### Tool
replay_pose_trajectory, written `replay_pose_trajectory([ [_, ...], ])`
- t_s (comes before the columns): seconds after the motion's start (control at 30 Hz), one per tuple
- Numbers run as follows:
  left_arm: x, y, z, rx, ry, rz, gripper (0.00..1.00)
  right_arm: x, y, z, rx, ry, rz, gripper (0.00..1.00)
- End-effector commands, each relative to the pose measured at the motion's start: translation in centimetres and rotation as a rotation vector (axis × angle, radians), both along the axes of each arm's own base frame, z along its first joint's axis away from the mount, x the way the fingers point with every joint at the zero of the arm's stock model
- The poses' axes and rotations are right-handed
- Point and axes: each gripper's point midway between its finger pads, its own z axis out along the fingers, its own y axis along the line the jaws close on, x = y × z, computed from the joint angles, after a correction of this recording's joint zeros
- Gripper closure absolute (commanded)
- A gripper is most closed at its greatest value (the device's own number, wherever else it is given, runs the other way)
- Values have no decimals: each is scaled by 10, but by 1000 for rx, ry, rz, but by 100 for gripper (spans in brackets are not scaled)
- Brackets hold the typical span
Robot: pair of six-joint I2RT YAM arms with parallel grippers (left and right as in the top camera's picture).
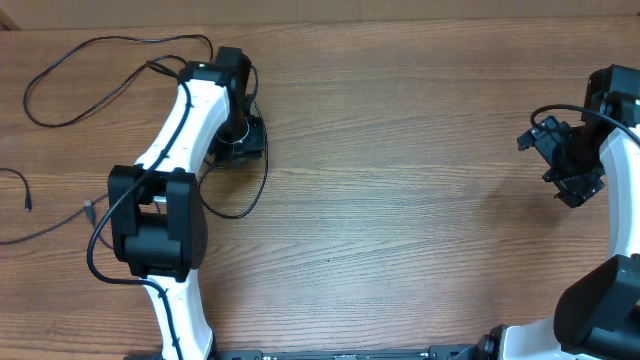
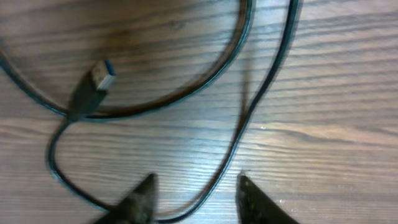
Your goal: Untangle cables
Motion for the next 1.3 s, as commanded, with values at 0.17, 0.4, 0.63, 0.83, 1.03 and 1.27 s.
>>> replay_pose_trajectory([
  [0.17, 31, -16, 1, -89, -133, -113, 8, 6, -3, 7, -14, -23, -2, 0],
  [0.4, 49, -21, -8, -80, -218, -116, 18, 6, -3, 7, -14, -23, -2, 0],
  [0.63, 40, -14, -32, 31, -213, -144, 15, 6, -3, 7, -14, -23, -2, 0],
  [0.83, 32, -25, -50, 27, -212, -175, 25, 6, -3, 7, -14, -23, -2, 0],
  [1.03, 33, -7, -53, 132, -222, -165, 53, 6, -3, 7, -14, -23, -2, 0],
  [1.27, 38, 0, -52, 172, -240, -159, 60, 6, -3, 7, -14, -23, -2, 0],
])
